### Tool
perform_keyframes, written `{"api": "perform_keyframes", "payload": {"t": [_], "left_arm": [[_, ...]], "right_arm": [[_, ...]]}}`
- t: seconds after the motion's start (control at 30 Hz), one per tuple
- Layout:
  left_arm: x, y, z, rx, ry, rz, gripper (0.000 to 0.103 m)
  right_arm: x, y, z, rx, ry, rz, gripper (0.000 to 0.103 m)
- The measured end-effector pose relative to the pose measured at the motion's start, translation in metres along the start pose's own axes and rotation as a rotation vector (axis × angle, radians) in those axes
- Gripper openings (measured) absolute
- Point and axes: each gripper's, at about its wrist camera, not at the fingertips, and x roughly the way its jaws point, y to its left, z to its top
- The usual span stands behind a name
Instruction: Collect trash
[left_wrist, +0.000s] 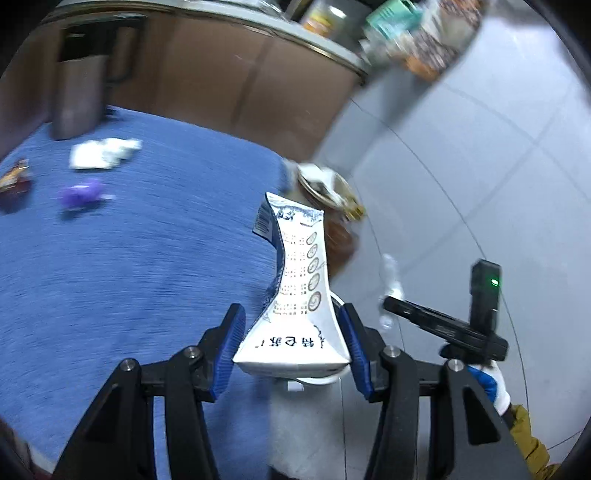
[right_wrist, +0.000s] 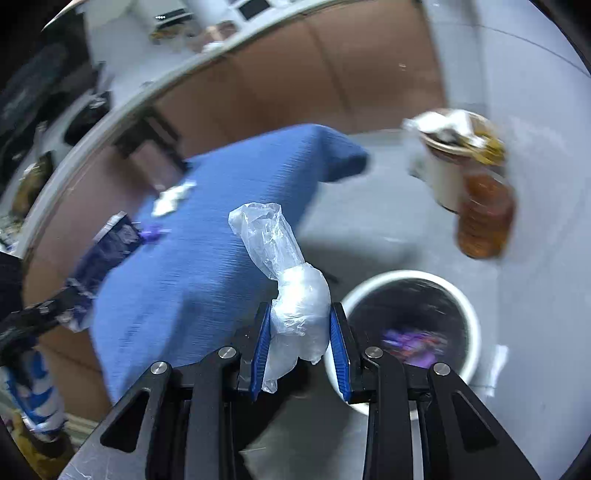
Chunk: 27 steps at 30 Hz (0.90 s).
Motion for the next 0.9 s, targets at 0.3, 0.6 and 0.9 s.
{"api": "perform_keyframes", "payload": {"t": [0.3,0.6,0.9], "left_arm": [[0.111,-0.062,-0.004,0.119,0.182,-0.024,0.050],[0.168,-0.080,0.000,0.131,0.225,-0.029,0.051],[0.169,-0.070,0.000,0.086,0.230,-0.052,0.051]], "right_arm": [[0.044,-0.076,-0.022,0.143,0.087,-0.077,0.031],[0.074,-0.107,-0.026,0.186,0.130,-0.143,0.048],[0.066,-0.116,-0.032,0.192,0.123,-0.183,0.049]]}}
